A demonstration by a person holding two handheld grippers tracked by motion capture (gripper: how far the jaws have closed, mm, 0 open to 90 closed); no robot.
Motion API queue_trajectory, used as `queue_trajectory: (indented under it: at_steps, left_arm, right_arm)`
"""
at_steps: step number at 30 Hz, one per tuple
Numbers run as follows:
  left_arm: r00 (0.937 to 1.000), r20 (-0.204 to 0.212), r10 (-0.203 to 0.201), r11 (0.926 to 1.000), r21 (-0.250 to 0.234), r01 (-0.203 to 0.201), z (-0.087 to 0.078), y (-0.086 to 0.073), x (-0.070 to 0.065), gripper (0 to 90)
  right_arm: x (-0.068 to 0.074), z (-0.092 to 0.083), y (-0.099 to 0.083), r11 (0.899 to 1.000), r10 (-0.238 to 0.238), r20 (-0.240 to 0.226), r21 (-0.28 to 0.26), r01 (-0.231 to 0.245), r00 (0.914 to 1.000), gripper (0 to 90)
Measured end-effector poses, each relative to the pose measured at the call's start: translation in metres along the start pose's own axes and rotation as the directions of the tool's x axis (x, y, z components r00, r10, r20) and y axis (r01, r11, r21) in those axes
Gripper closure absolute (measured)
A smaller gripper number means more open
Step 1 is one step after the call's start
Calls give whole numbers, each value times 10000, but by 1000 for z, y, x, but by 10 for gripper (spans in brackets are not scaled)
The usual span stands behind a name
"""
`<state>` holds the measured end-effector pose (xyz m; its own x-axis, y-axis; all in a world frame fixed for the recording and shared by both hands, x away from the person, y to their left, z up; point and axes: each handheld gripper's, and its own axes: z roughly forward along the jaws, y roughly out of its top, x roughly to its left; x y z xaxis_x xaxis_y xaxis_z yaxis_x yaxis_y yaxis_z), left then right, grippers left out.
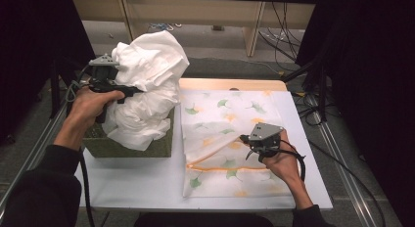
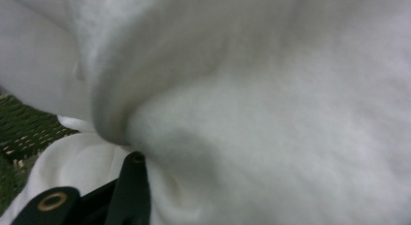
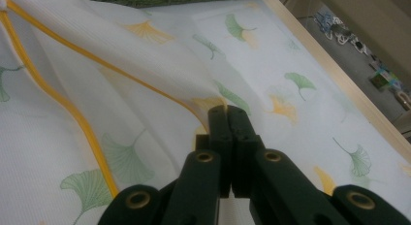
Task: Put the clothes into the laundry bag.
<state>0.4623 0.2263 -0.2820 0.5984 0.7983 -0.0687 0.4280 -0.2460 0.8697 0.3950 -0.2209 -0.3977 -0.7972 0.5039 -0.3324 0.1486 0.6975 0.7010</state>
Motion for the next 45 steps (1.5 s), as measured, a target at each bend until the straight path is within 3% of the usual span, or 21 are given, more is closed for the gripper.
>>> queue_trajectory:
  at_steps: [2, 6, 14, 15, 17, 18, 19, 20, 22, 25, 26, 28, 31, 32, 33, 35, 36, 37, 41, 44, 45]
  left_arm:
    - [9997, 193, 159, 9998, -84, -157, -6, 3, -8, 556]
    - [9970, 712, 294, 9992, -280, -275, -15, 7, -26, 556]
    - [9819, 1709, 816, 9961, -465, -746, -30, 7, -61, 556]
    - [9745, 2038, 944, 9952, -466, -866, -35, 6, -72, 555]
    - [9598, 2708, 732, 9970, -452, -633, -39, 3, -79, 553]
    - [9598, 2708, 732, 9970, -452, -633, -39, 3, -79, 554]
    - [9469, 3147, 663, 9977, -345, -584, -41, 0, -91, 554]
    - [9416, 3292, 704, 9974, -349, -624, -42, -2, -95, 553]
    - [9217, 3808, 739, 9972, -409, -630, -43, -7, -107, 553]
    - [9054, 4177, 758, 9971, -241, -723, -43, -15, -124, 553]
    - [8903, 4478, 826, 9964, -215, -816, -42, -19, -132, 553]
    - [8872, 4525, 905, 9955, -166, -930, -41, -21, -135, 552]
    - [8553, 5124, 763, 9930, 382, -1115, -29, -38, -156, 551]
    - [8553, 5124, 763, 9930, 382, -1115, -29, -38, -156, 551]
    - [8318, 5488, 831, 9886, 599, -1383, -23, -47, -168, 550]
    - [8015, 5943, 664, 9865, 812, -1420, -17, -57, -179, 549]
    - [8015, 5943, 664, 9865, 812, -1420, -17, -57, -179, 548]
    - [7825, 6186, 703, 9810, 992, -1666, -10, -68, -189, 546]
    - [7668, 6393, 575, 9675, 1539, -2008, 13, -88, -200, 541]
    - [7643, 6425, 551, 9591, 1787, -2194, 27, -99, -204, 538]
    - [7584, 6495, 547, 9472, 2066, -2453, 43, -110, -207, 534]
  right_arm:
    - [-2, 0, 0, 9996, -256, 98, -70, 257, 9996, 900]
    - [-2, 0, 0, 10000, -26, 31, -63, 26, 10000, 900]
    - [-4, -2, 0, 9999, 103, 125, -95, -102, 9999, 900]
    - [-6, -2, 0, 9996, -181, 74, -199, 182, 9998, 900]
    - [-7, -2, 0, 9999, 115, 101, -119, -113, 9999, 900]
    - [-7, -2, 0, 9999, 115, 101, -119, -113, 9999, 900]
    - [-8, -1, -1, 9999, 122, 122, -121, -120, 9999, 900]
    - [-9, -1, -1, 9999, 106, 120, -79, -105, 9999, 900]
    - [-9, -1, -1, 9998, 176, 87, -71, -176, 9998, 900]
    - [-11, -1, -1, 9997, 193, 119, -141, -191, 9997, 900]
    - [-11, -1, -1, 9996, 238, 99, -159, -237, 9997, 900]
    - [-12, 0, -2, 9994, 311, 83, -177, -310, 9995, 900]
    - [-14, 0, -3, 9984, 529, 33, -206, -528, 9986, 900]
    - [-14, 0, -3, 9984, 529, 33, -206, -528, 9986, 900]
    - [-18, 0, -3, 9987, 440, 122, -281, -436, 9990, 900]
    - [-20, 0, -4, 9978, 579, 93, -343, -575, 9983, 900]
    - [-20, 0, -4, 9978, 579, 93, -343, -575, 9983, 900]
    - [-23, 0, -6, 9973, 599, 166, -429, -591, 9981, 900]
    - [-25, -2, -5, 9951, 804, 121, -579, -795, 9967, 900]
    - [-25, -5, -5, 9934, 963, 148, -641, -952, 9952, 900]
    - [-27, -7, -3, 9939, 835, 87, -735, -827, 9965, 900]
